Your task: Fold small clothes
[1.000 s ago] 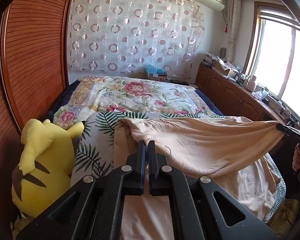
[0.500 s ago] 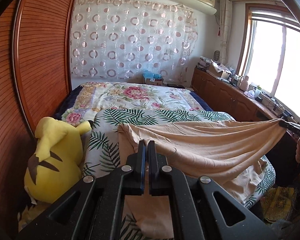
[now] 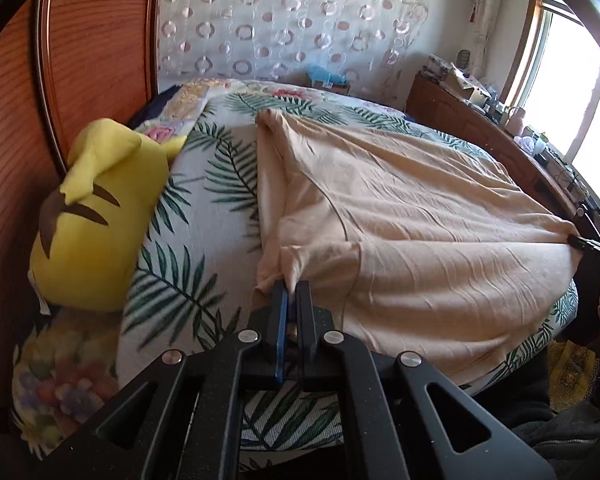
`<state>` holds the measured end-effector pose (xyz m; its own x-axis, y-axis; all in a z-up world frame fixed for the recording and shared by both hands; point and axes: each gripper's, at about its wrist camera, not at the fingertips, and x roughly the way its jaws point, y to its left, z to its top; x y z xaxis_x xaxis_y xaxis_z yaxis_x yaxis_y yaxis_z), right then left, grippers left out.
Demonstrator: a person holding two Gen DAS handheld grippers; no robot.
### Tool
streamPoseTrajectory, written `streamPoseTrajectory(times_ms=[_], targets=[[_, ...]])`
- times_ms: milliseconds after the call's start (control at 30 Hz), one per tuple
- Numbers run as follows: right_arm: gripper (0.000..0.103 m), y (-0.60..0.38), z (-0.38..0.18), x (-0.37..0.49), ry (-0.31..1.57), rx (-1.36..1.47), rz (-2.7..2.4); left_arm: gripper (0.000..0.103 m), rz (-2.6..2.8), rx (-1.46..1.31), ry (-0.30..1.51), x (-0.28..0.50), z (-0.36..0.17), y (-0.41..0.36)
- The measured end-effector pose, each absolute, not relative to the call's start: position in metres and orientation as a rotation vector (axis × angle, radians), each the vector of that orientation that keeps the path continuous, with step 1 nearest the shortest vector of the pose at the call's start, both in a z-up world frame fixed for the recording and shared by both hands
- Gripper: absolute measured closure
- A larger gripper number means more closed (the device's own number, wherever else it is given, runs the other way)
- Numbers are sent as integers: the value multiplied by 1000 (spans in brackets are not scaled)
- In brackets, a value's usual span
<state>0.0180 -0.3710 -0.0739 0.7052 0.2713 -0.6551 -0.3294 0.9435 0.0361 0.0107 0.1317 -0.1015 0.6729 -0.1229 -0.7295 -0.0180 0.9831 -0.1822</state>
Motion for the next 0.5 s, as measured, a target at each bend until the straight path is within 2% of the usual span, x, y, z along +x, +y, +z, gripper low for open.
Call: streamPoseTrajectory(times_ms=[133, 167, 233, 267, 300, 400, 500], targets=[[97, -365, -75, 29, 724, -95, 320, 99, -51, -147, 817, 9, -98, 126], [96, -363, -73, 31, 719, -100, 322, 96, -51, -145, 812, 9, -96, 126], [84, -361, -69, 31, 705, -111, 312, 72, -61, -142, 799, 10, -93, 126], [79, -359, -66, 33, 696, -121, 299, 66, -63, -141, 791, 10, -91, 126], [77, -359, -64, 29, 688, -127, 291, 57, -66, -142, 783, 11, -89, 126], [65, -354, -59, 30, 662, -123, 264, 56, -64, -145, 782, 13, -87, 127], [59, -346, -57, 26, 629, -110, 288, 56, -44, -139, 782, 13, -88, 127]])
